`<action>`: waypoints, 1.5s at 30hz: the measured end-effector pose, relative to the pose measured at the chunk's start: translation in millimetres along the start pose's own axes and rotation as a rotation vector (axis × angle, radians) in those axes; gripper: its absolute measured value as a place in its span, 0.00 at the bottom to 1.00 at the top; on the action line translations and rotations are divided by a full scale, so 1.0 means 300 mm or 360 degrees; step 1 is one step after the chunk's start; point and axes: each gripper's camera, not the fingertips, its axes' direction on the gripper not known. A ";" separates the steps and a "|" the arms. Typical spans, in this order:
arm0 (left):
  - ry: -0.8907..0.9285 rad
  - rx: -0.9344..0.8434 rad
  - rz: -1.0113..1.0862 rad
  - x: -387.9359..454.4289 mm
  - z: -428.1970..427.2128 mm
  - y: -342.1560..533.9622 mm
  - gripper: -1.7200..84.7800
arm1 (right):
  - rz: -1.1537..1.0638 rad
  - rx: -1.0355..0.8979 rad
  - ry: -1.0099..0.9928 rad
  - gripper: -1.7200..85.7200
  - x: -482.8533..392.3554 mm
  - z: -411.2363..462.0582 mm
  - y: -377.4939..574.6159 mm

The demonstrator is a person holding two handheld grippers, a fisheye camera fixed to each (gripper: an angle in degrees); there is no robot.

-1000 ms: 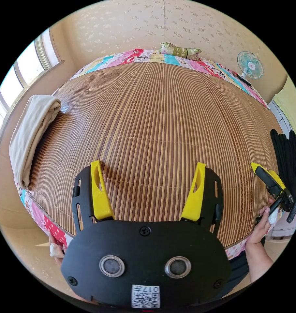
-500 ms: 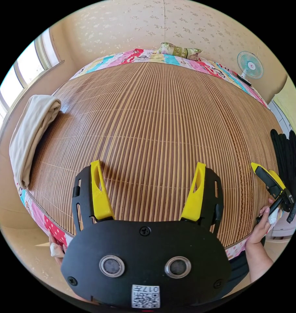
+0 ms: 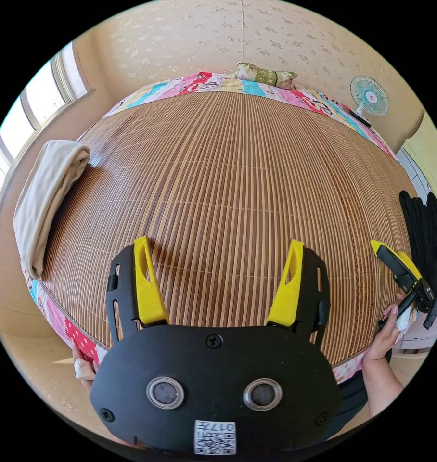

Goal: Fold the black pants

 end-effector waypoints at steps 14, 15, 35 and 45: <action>0.0001 0.0001 -0.0002 0.041 -0.044 -0.008 0.44 | 0.0002 0.0000 0.0002 0.35 0.001 -0.005 -0.005; 0.0001 0.0001 -0.0002 0.045 -0.048 -0.009 0.44 | 0.0002 0.0000 0.0002 0.35 0.001 -0.005 -0.006; 0.0005 -0.0007 -0.0004 0.111 -0.148 -0.037 0.44 | 0.0004 -0.0009 0.0006 0.35 0.008 -0.003 -0.020; 0.0011 0.0054 0.0000 0.136 -0.219 -0.028 0.44 | 0.0004 -0.0091 0.0005 0.35 0.009 0.006 -0.050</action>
